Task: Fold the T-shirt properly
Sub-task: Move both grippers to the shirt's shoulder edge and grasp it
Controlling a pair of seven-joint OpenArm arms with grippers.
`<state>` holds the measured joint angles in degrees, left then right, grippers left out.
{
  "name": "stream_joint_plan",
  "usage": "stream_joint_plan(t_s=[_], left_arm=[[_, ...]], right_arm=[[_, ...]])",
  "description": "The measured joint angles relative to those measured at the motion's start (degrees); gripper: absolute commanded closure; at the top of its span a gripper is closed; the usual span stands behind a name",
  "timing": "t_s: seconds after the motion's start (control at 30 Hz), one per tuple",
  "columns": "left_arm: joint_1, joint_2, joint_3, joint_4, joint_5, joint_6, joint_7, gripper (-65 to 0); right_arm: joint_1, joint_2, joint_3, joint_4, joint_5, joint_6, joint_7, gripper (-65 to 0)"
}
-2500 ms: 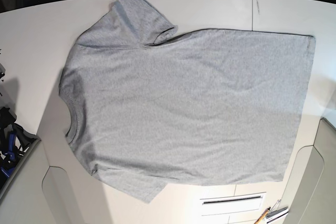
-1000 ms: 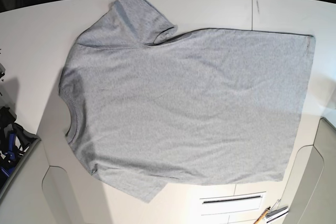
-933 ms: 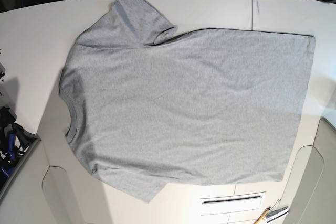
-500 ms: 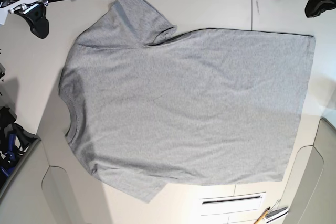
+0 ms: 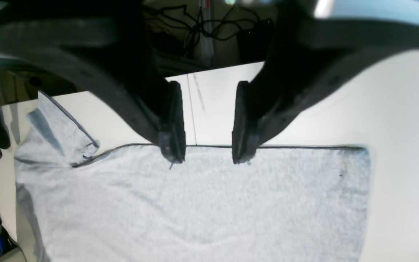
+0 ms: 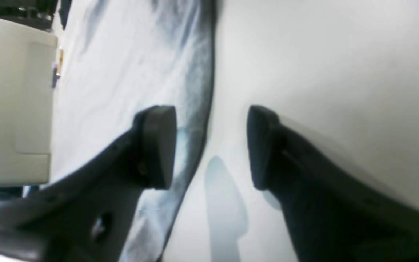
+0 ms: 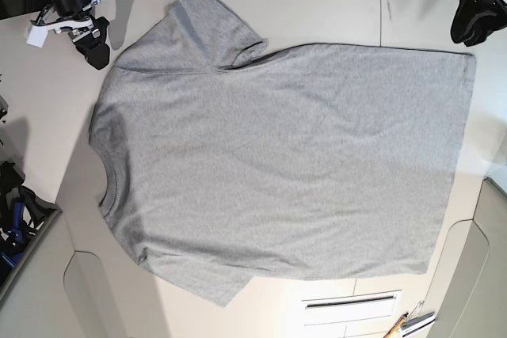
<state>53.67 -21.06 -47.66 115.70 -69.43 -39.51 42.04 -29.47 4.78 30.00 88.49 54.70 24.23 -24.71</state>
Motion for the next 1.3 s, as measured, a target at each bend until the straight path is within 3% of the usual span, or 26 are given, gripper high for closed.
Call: stream_joint_plan(t_s=[0.3, 0.57, 0.63, 0.73, 0.77, 0.9, 1.0, 1.1, 1.3], left_arm=[[-3.1, 0.1, 0.0, 0.0, 2.2, 0.0, 0.0, -25.1], [-3.0, 0.1, 0.0, 0.0, 2.1, 0.0, 0.0, -25.1], [-3.0, 0.1, 0.0, 0.0, 2.6, 0.0, 0.0, -25.2], [-3.0, 0.1, 0.0, 0.0, 2.6, 0.0, 0.0, -25.2], [-3.0, 0.1, 0.0, 0.0, 2.6, 0.0, -0.4, -25.2], [-5.4, 0.1, -0.1, -1.4, 3.5, 0.0, -1.6, -27.4], [-10.3, 0.1, 0.0, -6.7, 6.7, -0.2, -1.7, -29.3], [-15.7, -1.1, 0.0, -16.4, 9.0, 3.5, -1.5, -29.3], [-25.1, -6.3, 1.8, -39.3, 6.4, 3.7, -1.3, -29.4]], right_arm=[[5.4, 0.0, -0.6, -0.7, -4.8, -0.9, -2.4, -31.5], [5.4, 0.0, -7.5, -0.6, -6.4, -0.4, -2.0, -31.3], [5.4, 0.0, -9.1, -0.6, -7.0, -0.2, -1.9, -26.3], [5.4, 0.0, -9.9, -0.5, -10.7, -0.1, -2.2, -3.5], [5.4, 0.0, -9.9, -0.5, -11.1, 0.0, -2.1, 0.0], [5.4, 0.0, -9.9, -0.5, -11.3, 0.0, -2.1, 0.0], [5.3, 0.0, -9.9, -0.4, -11.3, 0.0, -2.2, 0.0], [5.4, 0.0, -9.9, -0.4, -11.3, 0.0, -2.2, 0.0], [5.3, 0.0, -9.9, -0.4, -11.3, 0.0, -2.4, 0.0]])
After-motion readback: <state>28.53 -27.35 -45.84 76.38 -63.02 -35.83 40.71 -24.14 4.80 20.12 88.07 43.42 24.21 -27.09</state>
